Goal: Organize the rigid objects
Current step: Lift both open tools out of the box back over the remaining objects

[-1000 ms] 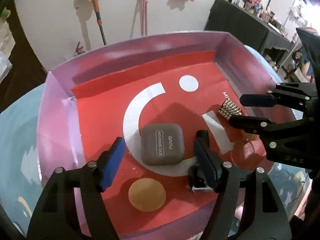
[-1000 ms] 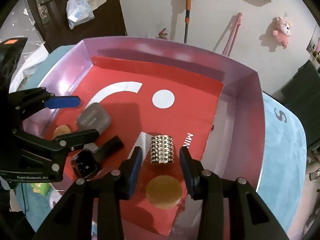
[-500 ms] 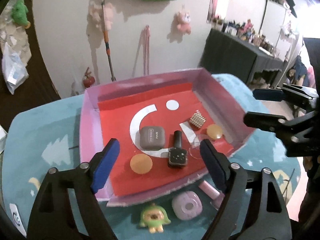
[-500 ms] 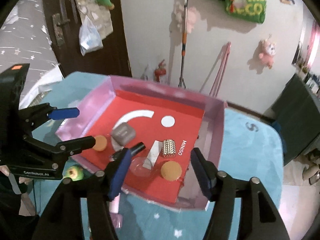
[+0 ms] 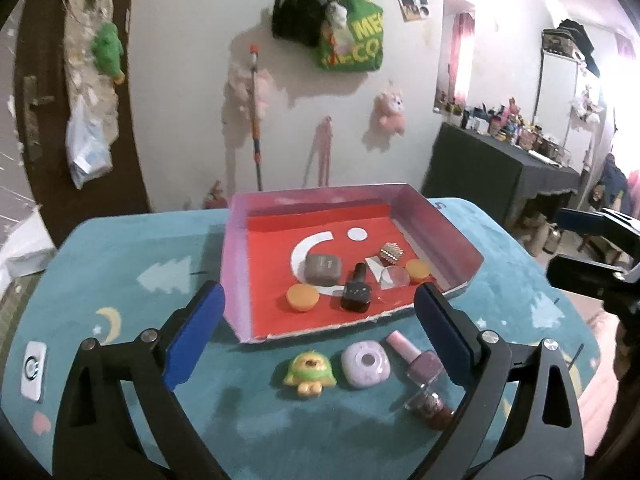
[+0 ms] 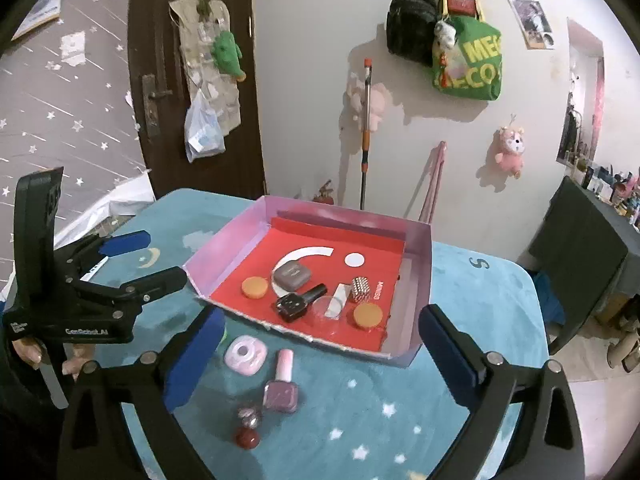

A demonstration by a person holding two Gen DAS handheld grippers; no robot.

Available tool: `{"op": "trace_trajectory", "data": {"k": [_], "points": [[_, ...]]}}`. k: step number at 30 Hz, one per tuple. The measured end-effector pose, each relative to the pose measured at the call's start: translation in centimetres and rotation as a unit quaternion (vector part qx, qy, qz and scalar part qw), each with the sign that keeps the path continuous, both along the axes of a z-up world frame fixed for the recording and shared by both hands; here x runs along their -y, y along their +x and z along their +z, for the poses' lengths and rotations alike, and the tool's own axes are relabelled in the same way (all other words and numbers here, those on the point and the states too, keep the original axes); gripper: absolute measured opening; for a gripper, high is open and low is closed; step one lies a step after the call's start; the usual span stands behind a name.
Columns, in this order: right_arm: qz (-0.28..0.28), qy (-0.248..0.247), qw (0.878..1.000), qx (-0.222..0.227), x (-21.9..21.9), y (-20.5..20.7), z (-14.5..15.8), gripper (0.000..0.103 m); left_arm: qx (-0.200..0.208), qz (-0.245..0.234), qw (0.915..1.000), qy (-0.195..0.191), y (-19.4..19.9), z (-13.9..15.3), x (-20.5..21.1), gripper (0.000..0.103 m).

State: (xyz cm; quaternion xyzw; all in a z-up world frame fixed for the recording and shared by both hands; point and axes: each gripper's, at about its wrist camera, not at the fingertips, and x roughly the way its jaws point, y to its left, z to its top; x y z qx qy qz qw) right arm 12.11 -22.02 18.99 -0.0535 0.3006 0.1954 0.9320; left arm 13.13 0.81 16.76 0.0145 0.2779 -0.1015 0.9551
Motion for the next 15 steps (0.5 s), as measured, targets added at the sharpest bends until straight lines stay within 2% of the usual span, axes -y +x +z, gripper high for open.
{"op": "trace_trajectory", "data": {"k": [5, 8, 15], "points": [[-0.002, 0.006, 1.000, 0.023, -0.2, -3.2, -0.9, 0.103, 0.022, 0.018, 0.9996, -0.006, -3.0, -1.0, -0.4, 0.099], [-0.011, 0.017, 1.000, 0.022, -0.1, -4.2, -2.1, 0.103, 0.022, 0.026, 0.9993, -0.012, -4.2, -1.9, -0.4, 0.099], [-0.035, 0.025, 0.999, -0.002, 0.4, -5.3, -6.2, 0.103, 0.023, 0.039, 0.9990, -0.002, -6.4, -4.0, 0.0, 0.099]]}}
